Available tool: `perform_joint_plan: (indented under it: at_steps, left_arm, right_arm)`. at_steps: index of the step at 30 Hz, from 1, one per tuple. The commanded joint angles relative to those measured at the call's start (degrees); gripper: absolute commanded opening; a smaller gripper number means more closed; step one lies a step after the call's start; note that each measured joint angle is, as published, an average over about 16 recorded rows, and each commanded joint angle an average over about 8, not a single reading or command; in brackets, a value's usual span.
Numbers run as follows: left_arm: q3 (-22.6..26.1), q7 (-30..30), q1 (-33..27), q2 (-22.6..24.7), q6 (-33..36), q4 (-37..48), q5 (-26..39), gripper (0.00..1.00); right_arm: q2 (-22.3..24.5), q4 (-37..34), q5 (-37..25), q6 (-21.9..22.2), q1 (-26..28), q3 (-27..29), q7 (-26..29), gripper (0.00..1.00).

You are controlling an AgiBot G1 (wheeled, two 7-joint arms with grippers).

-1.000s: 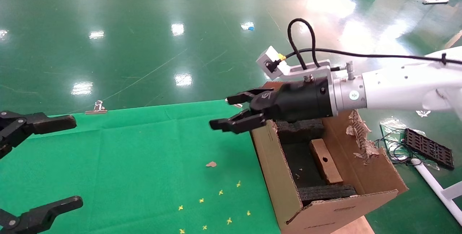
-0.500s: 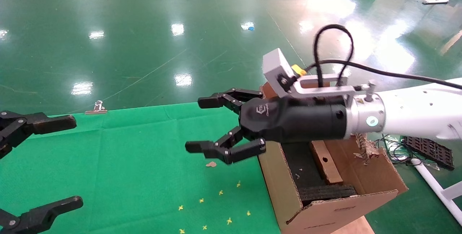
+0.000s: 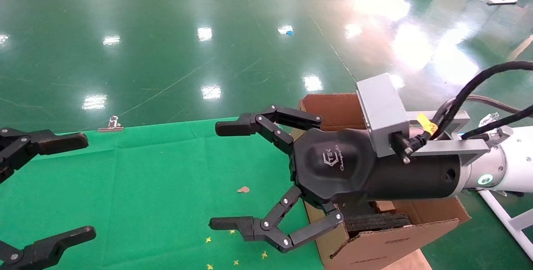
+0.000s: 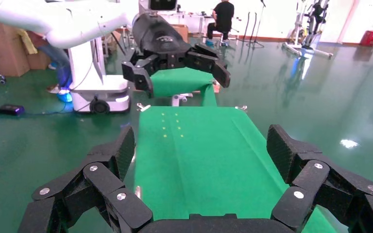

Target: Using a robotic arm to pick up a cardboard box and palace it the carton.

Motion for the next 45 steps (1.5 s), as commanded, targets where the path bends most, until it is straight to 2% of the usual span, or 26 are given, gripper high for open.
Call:
perform_joint_plan:
  at_steps: [1,45]
  left_arm:
    - [0.00,0.00,0.00,0.00,-0.01,0.01,0.00,1.00]
    - [0.00,0.00,0.00,0.00,0.00,0.01,-0.01,1.00]
  right_arm:
    - [0.27,1.46,0.69,-0.41,-1.53,1.89,-0.63,1.00]
    - [-0.04,-0.25,-0.16,0.09,0.27,-0.37,-0.04,1.00]
